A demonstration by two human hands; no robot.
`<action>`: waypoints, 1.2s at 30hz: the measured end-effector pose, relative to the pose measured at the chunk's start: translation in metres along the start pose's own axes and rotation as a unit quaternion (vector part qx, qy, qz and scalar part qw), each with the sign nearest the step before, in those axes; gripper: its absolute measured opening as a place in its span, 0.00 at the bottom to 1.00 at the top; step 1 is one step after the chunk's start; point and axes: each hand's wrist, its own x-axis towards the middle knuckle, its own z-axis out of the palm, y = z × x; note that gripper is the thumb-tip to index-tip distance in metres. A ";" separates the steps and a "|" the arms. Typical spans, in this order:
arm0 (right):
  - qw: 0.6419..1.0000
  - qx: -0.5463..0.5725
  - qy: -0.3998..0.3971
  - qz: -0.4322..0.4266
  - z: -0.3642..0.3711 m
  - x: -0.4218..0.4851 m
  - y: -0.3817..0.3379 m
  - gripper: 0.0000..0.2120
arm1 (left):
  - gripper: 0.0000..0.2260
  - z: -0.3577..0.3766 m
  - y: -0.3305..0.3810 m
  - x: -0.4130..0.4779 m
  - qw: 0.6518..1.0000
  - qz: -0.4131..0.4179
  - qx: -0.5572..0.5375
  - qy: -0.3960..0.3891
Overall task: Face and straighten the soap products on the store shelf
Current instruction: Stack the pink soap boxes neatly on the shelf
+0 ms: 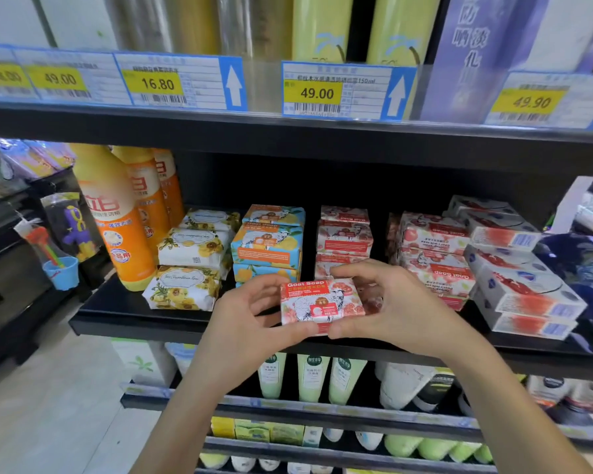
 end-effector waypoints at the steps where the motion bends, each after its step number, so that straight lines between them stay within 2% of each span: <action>1: 1.000 0.000 0.011 -0.005 0.002 -0.001 0.002 0.33 | 0.30 0.001 0.000 0.000 1.000 0.002 -0.001 -0.005; 7: 0.998 -0.059 0.031 -0.020 0.000 -0.009 0.005 0.36 | 0.29 0.004 0.000 -0.002 0.999 0.031 0.001 -0.032; 12: 0.997 -0.060 0.043 -0.021 -0.006 -0.011 0.003 0.35 | 0.32 0.008 -0.006 -0.001 0.998 0.063 0.028 -0.011; 15: 0.996 -0.055 0.063 0.010 -0.015 -0.006 0.007 0.39 | 0.35 0.009 -0.014 -0.001 0.991 0.080 0.103 0.004; 17: 0.994 -0.064 0.079 0.031 -0.021 0.002 0.012 0.41 | 0.33 0.009 -0.022 -0.003 0.979 0.095 0.179 0.012; 24: 0.978 -0.149 0.112 0.093 -0.028 0.036 0.016 0.37 | 0.25 0.016 -0.060 -0.001 0.933 0.154 0.326 0.006; 29: 0.977 -0.152 0.103 0.106 -0.018 0.050 0.016 0.30 | 0.22 0.017 -0.063 0.000 0.925 0.167 0.340 0.030; 36: 0.973 -0.155 0.127 0.112 -0.010 0.055 0.019 0.32 | 0.22 0.017 -0.064 0.000 0.927 0.165 0.336 0.030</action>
